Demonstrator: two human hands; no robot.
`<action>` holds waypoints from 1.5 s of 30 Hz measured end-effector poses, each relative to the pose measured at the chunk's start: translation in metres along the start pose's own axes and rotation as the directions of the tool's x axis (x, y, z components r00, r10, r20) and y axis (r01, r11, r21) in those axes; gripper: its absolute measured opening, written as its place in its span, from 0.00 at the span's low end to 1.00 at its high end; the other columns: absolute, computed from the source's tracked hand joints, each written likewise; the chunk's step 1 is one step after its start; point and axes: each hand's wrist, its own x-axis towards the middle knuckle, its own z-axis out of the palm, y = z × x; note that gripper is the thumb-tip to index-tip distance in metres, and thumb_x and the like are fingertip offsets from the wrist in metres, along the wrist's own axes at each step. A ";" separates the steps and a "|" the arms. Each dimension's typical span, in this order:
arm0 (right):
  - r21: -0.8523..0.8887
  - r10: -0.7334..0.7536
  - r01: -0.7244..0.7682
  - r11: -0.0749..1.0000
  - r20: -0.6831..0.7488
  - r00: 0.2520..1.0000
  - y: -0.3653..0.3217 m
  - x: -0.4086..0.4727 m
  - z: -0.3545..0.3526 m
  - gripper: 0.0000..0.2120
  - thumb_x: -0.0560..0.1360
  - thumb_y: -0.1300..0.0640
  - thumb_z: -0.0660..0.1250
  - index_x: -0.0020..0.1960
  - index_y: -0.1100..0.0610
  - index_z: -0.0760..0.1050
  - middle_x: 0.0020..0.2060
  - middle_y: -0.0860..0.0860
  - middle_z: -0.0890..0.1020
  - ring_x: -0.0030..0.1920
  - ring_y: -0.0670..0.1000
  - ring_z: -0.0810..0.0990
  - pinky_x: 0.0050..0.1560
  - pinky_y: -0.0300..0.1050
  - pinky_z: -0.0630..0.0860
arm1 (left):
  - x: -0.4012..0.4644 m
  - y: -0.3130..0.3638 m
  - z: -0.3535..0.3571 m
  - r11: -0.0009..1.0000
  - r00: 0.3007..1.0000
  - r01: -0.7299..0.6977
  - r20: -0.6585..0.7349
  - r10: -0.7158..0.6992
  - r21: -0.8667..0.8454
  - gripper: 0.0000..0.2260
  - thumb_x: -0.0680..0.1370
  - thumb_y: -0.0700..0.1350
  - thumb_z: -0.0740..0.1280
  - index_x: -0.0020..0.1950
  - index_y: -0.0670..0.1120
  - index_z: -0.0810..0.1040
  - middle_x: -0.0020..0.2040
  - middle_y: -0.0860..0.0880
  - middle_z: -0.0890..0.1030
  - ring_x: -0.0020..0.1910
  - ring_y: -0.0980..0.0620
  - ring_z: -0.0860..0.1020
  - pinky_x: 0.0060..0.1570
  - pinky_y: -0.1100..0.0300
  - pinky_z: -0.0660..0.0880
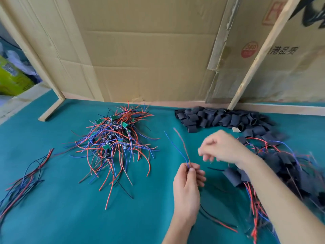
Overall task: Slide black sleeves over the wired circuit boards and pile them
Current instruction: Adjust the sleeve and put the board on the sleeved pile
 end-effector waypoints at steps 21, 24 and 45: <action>0.572 0.135 0.093 0.815 -0.344 0.929 0.022 -0.003 0.046 0.16 0.66 0.49 0.72 0.53 0.43 0.85 0.38 0.48 0.87 0.41 0.51 0.86 0.50 0.51 0.83 | -0.004 -0.003 0.013 0.999 0.999 -0.042 0.001 0.042 -0.001 0.13 0.87 0.43 0.59 0.65 0.61 0.73 0.47 0.56 0.85 0.34 0.44 0.85 0.27 0.58 0.78; 0.686 0.043 0.151 0.712 -0.257 0.965 0.026 -0.030 0.052 0.09 0.72 0.55 0.74 0.51 0.47 0.87 0.40 0.52 0.86 0.42 0.51 0.85 0.50 0.47 0.83 | -0.007 0.001 0.015 0.998 0.998 -0.058 0.008 0.058 0.031 0.18 0.87 0.44 0.58 0.58 0.70 0.74 0.49 0.57 0.85 0.35 0.45 0.86 0.28 0.58 0.79; 0.597 -0.207 0.226 0.769 -0.103 0.973 0.047 -0.050 0.022 0.12 0.70 0.49 0.81 0.50 0.49 0.84 0.35 0.57 0.86 0.31 0.54 0.82 0.39 0.42 0.79 | -0.005 -0.001 0.016 0.983 0.989 -0.121 0.104 0.107 0.136 0.13 0.86 0.39 0.59 0.58 0.51 0.82 0.37 0.48 0.83 0.32 0.50 0.82 0.32 0.60 0.78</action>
